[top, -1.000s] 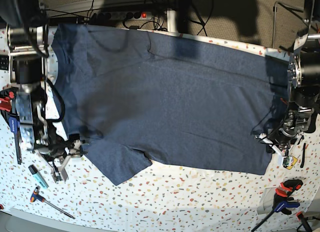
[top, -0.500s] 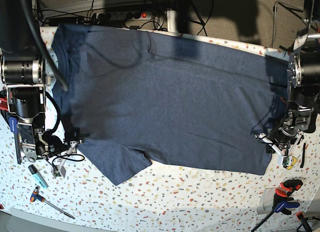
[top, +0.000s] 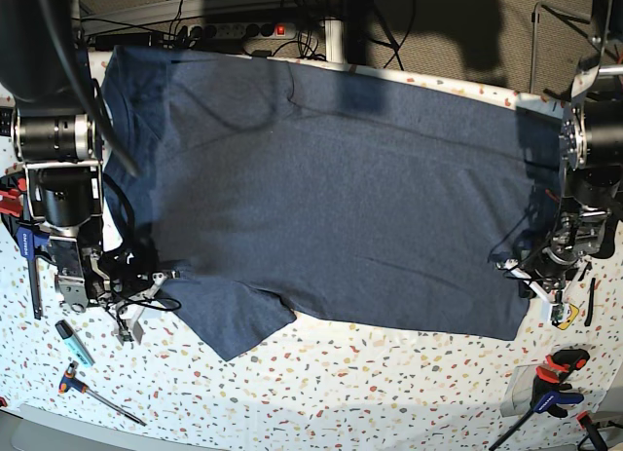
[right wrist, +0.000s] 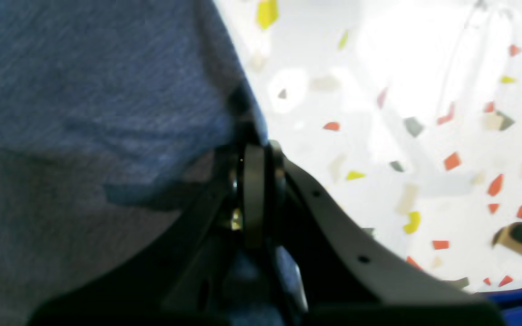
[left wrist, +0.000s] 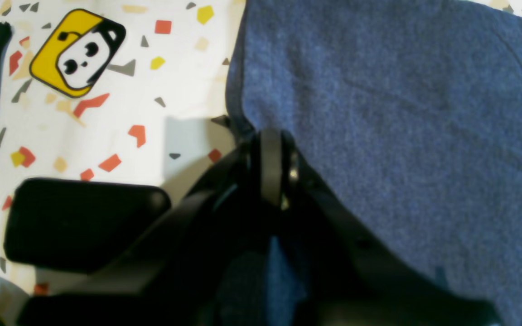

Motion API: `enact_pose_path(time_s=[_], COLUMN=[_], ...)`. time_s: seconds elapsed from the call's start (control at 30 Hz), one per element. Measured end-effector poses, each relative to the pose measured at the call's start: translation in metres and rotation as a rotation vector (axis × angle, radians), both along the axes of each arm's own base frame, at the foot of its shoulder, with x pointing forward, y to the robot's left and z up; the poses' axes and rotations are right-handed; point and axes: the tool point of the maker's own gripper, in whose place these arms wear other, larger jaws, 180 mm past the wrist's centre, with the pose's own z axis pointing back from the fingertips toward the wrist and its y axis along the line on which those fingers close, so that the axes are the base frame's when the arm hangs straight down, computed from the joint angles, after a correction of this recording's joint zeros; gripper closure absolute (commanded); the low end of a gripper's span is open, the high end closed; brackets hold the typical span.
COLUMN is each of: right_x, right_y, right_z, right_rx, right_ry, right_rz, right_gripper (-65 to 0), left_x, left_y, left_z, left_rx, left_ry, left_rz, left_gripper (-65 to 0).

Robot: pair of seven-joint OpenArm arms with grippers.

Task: Fold the T-shirt properly
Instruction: 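Slide the right gripper along the side edge toward the hem, then lift the side edges with both grippers and fold them over lengthwise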

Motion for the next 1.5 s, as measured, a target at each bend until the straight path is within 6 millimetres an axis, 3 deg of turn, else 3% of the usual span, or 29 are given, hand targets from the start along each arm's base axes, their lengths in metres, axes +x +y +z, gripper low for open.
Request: enact_pose_path(time_s=[0.1,0.17,0.37,0.5,0.6,0.67,0.77,0.83,1.03,1.27,1.5], right_x=[0.003,0.006,0.025,0.021,0.005,-0.007,-0.026,-0.038,-0.076,-0.125,-0.162], right_y=[0.000,0.010,0.023,0.038,0.052,0.056,0.056,0.052,0.030,0.022,0.009], right_z=[0.003,0.008,0.037,0.048,0.055,0.062,0.071,0.074,0.086,0.093,0.089], right_rx=[-0.013,-0.002,-0.020,-0.047,-0.037,-0.026,0.002,0.022,0.027,0.019,0.043], right_ry=[-0.018,-0.027,-0.123,-0.186,-0.235,-0.270,-0.306,-0.317,-0.378,-0.406,-0.393], right_rz=[0.018,0.087,0.141,0.206,0.262,0.293,0.299,0.279,0.201,0.180,0.136], right_gripper=[0.0,0.0,0.0,0.0,0.0,0.0,0.0,0.0,0.0,0.0,0.0], left_x=[0.003,0.007,0.018,0.026,0.018,0.007,-0.010,-0.020,-0.046,-0.066,-0.092], left_y=[0.000,0.000,-0.003,-0.002,0.005,0.008,-0.002,-0.005,0.024,0.014,0.049], left_z=[0.003,0.007,0.023,0.046,0.058,0.054,0.054,0.059,0.078,0.087,0.086], left_rx=[-0.012,0.004,0.027,-0.040,-0.069,-0.033,-0.018,-0.023,0.097,0.080,0.006], left_ry=[0.007,0.022,0.055,-0.017,-0.073,-0.074,-0.101,-0.124,-0.151,-0.173,-0.169], left_rz=[0.007,0.000,-0.031,-0.042,-0.067,-0.081,-0.134,-0.150,-0.135,-0.163,-0.042], left_gripper=[0.0,0.0,0.0,0.0,0.0,0.0,0.0,0.0,0.0,0.0,0.0])
